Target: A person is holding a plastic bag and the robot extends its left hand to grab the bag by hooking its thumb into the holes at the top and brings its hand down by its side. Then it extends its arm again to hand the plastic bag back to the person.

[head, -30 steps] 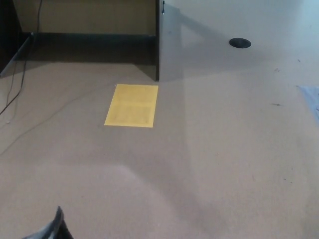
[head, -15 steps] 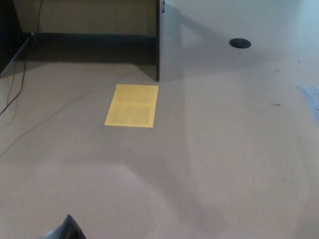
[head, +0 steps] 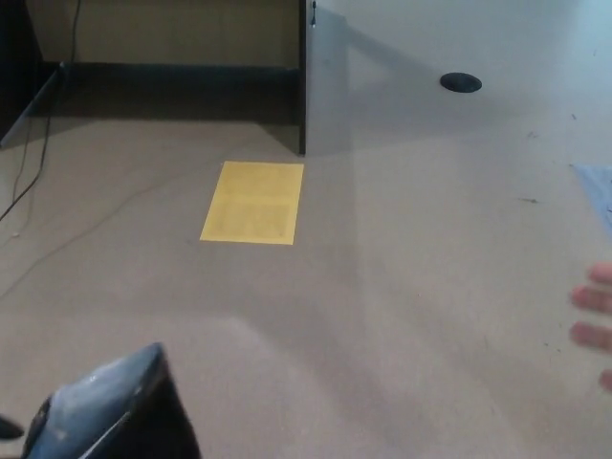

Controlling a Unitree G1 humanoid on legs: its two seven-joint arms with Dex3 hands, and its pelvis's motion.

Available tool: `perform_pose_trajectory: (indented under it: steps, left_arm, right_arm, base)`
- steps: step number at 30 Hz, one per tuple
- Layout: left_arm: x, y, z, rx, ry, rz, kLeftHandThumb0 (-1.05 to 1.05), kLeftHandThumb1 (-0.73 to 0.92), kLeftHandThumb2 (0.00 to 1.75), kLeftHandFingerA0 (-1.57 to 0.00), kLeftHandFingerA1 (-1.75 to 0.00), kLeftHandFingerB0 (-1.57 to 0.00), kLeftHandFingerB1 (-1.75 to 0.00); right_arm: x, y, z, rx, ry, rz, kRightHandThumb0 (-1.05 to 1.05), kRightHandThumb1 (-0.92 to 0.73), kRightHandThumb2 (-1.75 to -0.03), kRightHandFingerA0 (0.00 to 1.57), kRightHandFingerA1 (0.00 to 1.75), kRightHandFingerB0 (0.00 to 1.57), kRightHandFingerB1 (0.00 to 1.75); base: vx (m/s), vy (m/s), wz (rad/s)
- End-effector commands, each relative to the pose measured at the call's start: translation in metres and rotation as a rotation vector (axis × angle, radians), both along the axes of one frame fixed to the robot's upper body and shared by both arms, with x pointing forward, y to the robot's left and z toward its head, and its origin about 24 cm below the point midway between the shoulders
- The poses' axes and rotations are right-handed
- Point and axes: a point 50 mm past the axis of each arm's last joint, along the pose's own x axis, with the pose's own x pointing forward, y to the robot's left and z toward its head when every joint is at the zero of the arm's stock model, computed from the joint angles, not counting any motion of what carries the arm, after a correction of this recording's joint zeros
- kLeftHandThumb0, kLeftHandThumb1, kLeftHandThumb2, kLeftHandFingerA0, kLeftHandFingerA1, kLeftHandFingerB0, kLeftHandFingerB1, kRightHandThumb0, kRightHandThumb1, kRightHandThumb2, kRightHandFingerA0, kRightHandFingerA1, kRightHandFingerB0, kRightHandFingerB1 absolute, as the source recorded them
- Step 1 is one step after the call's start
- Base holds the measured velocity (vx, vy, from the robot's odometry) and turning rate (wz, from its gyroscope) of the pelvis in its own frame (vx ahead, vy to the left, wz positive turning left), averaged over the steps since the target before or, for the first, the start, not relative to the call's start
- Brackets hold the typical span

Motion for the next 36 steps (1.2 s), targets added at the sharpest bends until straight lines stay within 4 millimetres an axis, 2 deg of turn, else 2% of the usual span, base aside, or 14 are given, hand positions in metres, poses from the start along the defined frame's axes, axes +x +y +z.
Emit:
perform_pose_trajectory:
  steps: [1,6,7,8,14,15,17,18,21,26,27,29,34,36]
  left_arm:
    - [0.027,-0.013,0.055,0.018,-0.144,-0.091,0.1,0.52,1.09,-1.22,-1.34,-0.9,-1.09]
    - [0.048,-0.041,0.096,0.065,-0.274,-0.128,-0.01,0.53,1.06,-1.21,-1.32,-0.91,-1.09]
    - [0.053,-0.048,0.105,0.076,-0.302,-0.123,-0.04,0.57,0.97,-0.94,-1.68,-0.84,-1.25]
    - [0.057,-0.051,0.113,0.077,-0.318,-0.132,-0.09,0.57,0.95,-1.11,-1.57,-0.89,-1.22]
    - [0.083,-0.071,0.161,0.11,-0.435,-0.149,-0.09,0.58,0.93,-1.11,-1.57,-0.89,-1.23]
    - [0.088,-0.075,0.168,0.107,-0.443,-0.152,-0.07,0.64,0.93,-0.89,-1.72,-0.81,-1.32]
    - [0.097,-0.082,0.186,0.1,-0.463,-0.163,-0.07,0.56,0.95,-1.07,-1.6,-0.89,-1.26]
    - [0.1,-0.086,0.192,0.095,-0.478,-0.183,-0.05,0.64,0.9,-0.88,-1.69,-0.81,-1.3]
    - [0.106,-0.098,0.203,0.091,-0.503,-0.195,-0.1,0.56,1.02,-1.22,-1.36,-0.88,-1.11]
    - [0.111,-0.127,0.219,0.069,-0.536,-0.245,-0.16,0.58,1.01,-1.19,-1.36,-0.83,-1.14]
    - [0.112,-0.134,0.223,0.064,-0.55,-0.278,-0.11,0.71,0.78,-0.88,-1.72,-0.72,-1.4]
    - [0.111,-0.156,0.231,0.051,-0.556,-0.343,-0.11,0.59,0.83,-1.12,-1.6,-0.88,-1.25]
    - [0.104,-0.202,0.235,0.028,-0.521,-0.467,-0.13,0.68,0.79,-0.96,-1.67,-0.81,-1.22]
    - [0.099,-0.227,0.237,0.024,-0.52,-0.524,-0.13,0.64,0.81,-1.13,-1.6,-0.85,-1.23]
  right_arm:
    - [0.002,-0.007,0.003,-0.017,0.003,-0.022,-0.32,-0.67,-0.6,0.83,0.67,0.66,0.44]
    - [-0.003,-0.009,0.003,-0.018,-0.008,-0.014,-0.32,-0.67,-0.6,0.81,0.64,0.66,0.45]
    - [-0.005,-0.009,0.003,-0.017,-0.004,-0.017,-0.32,-0.68,-0.6,0.8,0.6,0.66,0.45]
    - [-0.003,-0.009,0.003,-0.016,-0.008,-0.017,-0.32,-0.68,-0.61,0.79,0.56,0.65,0.45]
    - [0.009,-0.012,0.01,-0.024,-0.041,-0.019,-0.32,-0.68,-0.6,0.84,0.68,0.67,0.45]
    - [0.009,-0.014,0.012,-0.018,-0.048,-0.023,-0.31,-0.68,-0.6,0.82,0.62,0.67,0.46]
    - [0.015,-0.014,0.014,-0.021,-0.058,-0.023,-0.32,-0.68,-0.61,0.82,0.59,0.67,0.46]
    - [0.016,-0.014,0.014,-0.022,-0.057,-0.024,-0.33,-0.68,-0.61,0.8,0.54,0.66,0.45]
    - [0.013,-0.013,0.012,-0.024,-0.045,-0.03,-0.33,-0.68,-0.6,0.82,0.69,0.67,0.45]
    - [0.009,-0.013,0.01,-0.016,-0.037,-0.037,-0.34,-0.67,-0.6,0.81,0.62,0.68,0.46]
    - [0.012,-0.013,0.011,-0.028,-0.042,-0.04,-0.34,-0.67,-0.6,0.81,0.59,0.68,0.45]
    - [0.013,-0.012,0.011,-0.02,-0.046,-0.041,-0.33,-0.68,-0.6,0.81,0.61,0.68,0.46]
    - [0.002,-0.01,0.005,-0.022,-0.015,-0.029,-0.34,-0.68,-0.61,0.81,0.61,0.67,0.45]
    - [0.0,-0.011,0.005,-0.018,-0.016,-0.03,-0.32,-0.68,-0.61,0.8,0.55,0.66,0.45]
  base:
    - [0.0,0.0,0.0]
    - [0.0,0.0,0.0]
    - [0.0,0.0,0.0]
    - [0.0,0.0,0.0]
    - [0.0,0.0,0.0]
    - [0.0,0.0,0.0]
    - [0.0,0.0,0.0]
    - [0.0,0.0,0.0]
    - [0.0,0.0,0.0]
    - [0.0,0.0,0.0]
    - [0.0,0.0,0.0]
    - [0.0,0.0,0.0]
    - [0.0,0.0,0.0]
    - [0.0,0.0,0.0]
